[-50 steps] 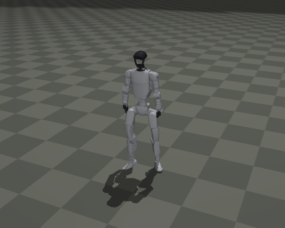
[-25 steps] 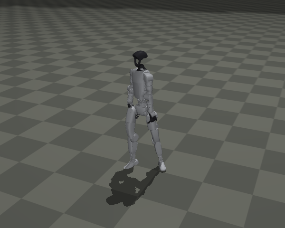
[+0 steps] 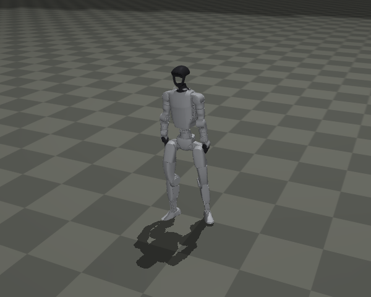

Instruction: In place motions

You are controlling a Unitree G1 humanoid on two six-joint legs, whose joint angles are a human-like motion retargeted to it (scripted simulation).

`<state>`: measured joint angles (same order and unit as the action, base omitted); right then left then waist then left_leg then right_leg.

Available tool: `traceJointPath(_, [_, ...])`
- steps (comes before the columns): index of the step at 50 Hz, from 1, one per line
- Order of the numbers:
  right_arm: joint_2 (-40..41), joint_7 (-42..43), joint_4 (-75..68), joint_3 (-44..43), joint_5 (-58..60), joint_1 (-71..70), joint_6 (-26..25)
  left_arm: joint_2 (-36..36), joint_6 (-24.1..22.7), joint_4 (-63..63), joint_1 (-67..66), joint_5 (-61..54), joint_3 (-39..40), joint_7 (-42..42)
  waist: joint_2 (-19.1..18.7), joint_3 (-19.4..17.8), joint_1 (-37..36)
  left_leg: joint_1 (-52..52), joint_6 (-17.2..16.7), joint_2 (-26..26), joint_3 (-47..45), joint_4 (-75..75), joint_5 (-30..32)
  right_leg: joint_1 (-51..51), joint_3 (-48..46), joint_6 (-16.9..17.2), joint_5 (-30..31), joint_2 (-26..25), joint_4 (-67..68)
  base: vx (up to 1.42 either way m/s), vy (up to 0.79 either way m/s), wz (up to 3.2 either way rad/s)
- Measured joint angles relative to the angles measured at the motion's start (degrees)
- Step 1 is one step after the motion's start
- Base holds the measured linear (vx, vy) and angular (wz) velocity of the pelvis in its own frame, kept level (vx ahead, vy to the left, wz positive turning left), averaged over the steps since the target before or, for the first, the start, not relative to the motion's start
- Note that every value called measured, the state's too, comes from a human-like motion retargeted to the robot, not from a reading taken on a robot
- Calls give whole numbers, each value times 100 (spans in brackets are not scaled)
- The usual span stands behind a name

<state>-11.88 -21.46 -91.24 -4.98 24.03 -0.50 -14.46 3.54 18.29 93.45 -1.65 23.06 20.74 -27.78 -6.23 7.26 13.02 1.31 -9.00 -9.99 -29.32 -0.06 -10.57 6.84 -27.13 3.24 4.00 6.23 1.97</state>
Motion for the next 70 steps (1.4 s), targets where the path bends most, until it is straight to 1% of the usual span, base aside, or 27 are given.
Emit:
traceJointPath(5, [2,35,268,56,44,31,88,166,84,215,-158,-254,215,142,112,-66,-432,-207,49,112,403,69,77,-180,-338,9,-63,134,-38,6,25,81])
traceJointPath(12, [28,-48,544,107,38,2,179,400,134,296,-273,-577,455,258,349,-255,-1005,-348,59,249,734,117,202,-475,-812,21,-94,266,-127,-2,14,69])
traceJointPath(19, [18,9,727,210,246,-151,251,373,84,376,-355,-625,550,158,412,-405,-1159,-378,8,293,851,121,268,-689,-1129,17,-94,271,-212,-4,2,42])
traceJointPath(25, [103,-88,836,364,299,-209,307,351,116,395,-430,-443,466,178,453,-415,-1127,-279,-33,247,724,100,193,-614,-962,-23,-68,241,-167,-4,-10,-20])
traceJointPath(31, [251,-327,982,579,608,-283,347,350,159,395,-450,-486,439,210,555,-385,-1022,-4,-52,160,321,31,27,-270,-326,-95,32,169,-33,-8,-25,-94])
traceJointPath(36, [345,-355,993,881,939,-392,434,326,185,395,-565,-580,407,194,513,-176,-583,223,-160,-14,-288,-7,-141,193,394,-144,180,-31,60,-11,-29,-146])
traceJointPath(40, [455,-242,527,1224,911,-727,372,309,153,395,-680,-629,241,123,387,42,-55,451,-339,-215,-1215,-6,-274,632,1008,-182,349,-297,98,-20,-28,-189])
traceJointPath(45, [594,-493,50,1511,1199,-1154,238,313,124,395,-630,-312,35,91,140,206,565,828,-581,-331,-2559,-48,-362,1177,2054,-183,639,-755,95,-24,-16,-217])
traceJointPath(48, [633,-558,19,1662,1403,-1267,229,364,114,381,-558,-111,-115,91,-15,283,977,874,-598,-290,-2877,-17,-372,1423,2627,-132,855,-987,8,-23,-9,-186])
traceJointPath(53, [676,-513,121,1850,1696,-1261,297,500,131,336,-462,37,-302,143,-250,421,1718,809,-600,-212,-3206,93,-373,1744,3379,21,1138,-1229,-108,-20,-9,-140])
traceJointPath(58, [729,-479,178,1870,1974,-1317,294,472,50,231,-318,-29,-400,205,-524,347,2419,721,-600,-109,-3483,127,-404,1975,3571,237,1352,-1329,-171,-28,1,-104])
traceJointPath(64, [874,-413,138,2023,2135,-1504,207,174,-44,266,-94,-93,-359,172,-991,250,3125,541,-600,1,-3886,153,-416,2219,3720,430,1559,-1480,-325,-18,11,-99])
traceJointPath(67, [920,-350,157,2026,2152,-1506,192,-6,-29,280,24,56,-314,72,-1149,231,3334,508,-600,46,-3992,173,-424,2295,3729,536,1626,-1528,-366,0,7,-75])
traceJointPath(70, [921,-341,155,2001,2052,-1507,191,-162,-79,250,121,192,-347,1,-1198,253,3388,472,-600,113,-4010,187,-441,2366,3689,676,1656,-1503,-373,-3,4,-53])
